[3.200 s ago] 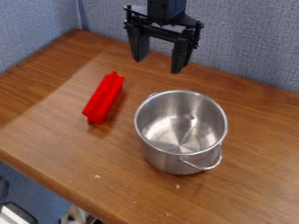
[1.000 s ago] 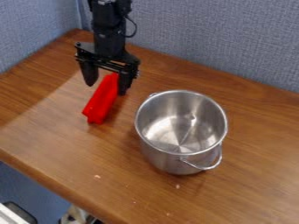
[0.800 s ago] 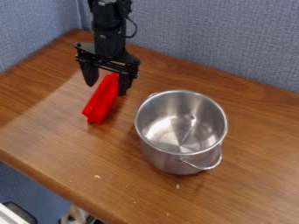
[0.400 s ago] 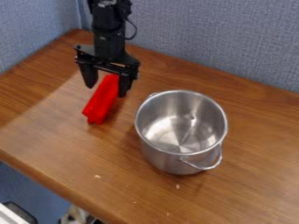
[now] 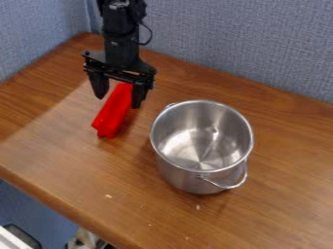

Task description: Put the red object in the metal pot

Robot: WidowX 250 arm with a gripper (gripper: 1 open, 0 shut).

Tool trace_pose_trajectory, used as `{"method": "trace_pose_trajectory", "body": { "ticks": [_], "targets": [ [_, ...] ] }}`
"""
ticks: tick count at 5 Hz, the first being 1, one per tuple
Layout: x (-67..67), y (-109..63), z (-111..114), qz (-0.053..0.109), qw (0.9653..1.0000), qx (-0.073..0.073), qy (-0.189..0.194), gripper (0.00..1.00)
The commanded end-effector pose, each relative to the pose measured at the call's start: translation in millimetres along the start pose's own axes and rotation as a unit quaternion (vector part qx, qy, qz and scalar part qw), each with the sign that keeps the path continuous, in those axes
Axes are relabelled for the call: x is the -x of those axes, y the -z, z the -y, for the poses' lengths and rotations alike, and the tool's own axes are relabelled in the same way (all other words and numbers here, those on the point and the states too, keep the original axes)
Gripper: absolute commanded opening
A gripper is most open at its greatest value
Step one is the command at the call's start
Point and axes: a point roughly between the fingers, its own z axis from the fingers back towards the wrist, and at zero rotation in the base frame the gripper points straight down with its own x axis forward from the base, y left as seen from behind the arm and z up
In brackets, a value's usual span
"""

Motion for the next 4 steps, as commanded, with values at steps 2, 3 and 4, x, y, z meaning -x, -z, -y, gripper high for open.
{"method": "trace_pose_trajectory", "body": {
  "ticks": [2, 3, 4],
  "targets": [
    [-1.7, -10.4, -4.3, 0.019, 0.9998, -0.006, -0.009, 1.0],
    [-1.6, -11.8, -3.8, 0.022, 0.9997, -0.007, -0.011, 1.0],
    [-1.5, -13.4, -3.3, 0.024, 0.9996, -0.007, -0.012, 1.0]
  ]
}}
